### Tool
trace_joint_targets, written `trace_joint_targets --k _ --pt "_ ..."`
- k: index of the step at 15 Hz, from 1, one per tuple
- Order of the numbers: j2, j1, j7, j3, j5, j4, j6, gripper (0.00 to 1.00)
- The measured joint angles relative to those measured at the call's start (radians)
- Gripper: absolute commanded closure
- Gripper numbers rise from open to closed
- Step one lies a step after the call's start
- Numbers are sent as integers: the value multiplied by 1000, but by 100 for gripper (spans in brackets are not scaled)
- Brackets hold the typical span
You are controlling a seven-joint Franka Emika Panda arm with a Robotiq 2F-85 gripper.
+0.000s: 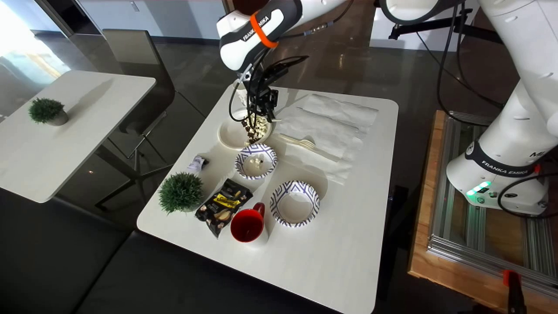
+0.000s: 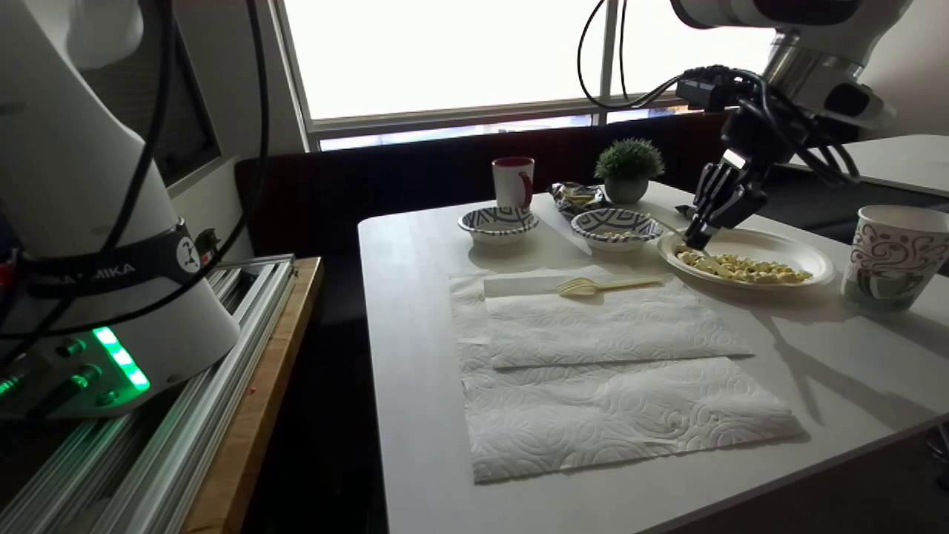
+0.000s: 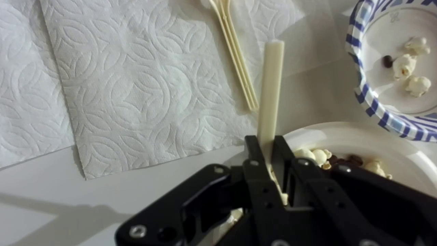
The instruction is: Use the white spoon to place some contents from the white plate into the black and white bowl on the left.
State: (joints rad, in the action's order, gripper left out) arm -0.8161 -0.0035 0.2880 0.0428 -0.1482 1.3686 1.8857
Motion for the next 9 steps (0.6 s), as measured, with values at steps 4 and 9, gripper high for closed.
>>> trace_joint_targets --k 4,9 --pt "-26 2 5 5 3 -42 -8 97" --pt "-51 8 5 6 13 -80 -8 97"
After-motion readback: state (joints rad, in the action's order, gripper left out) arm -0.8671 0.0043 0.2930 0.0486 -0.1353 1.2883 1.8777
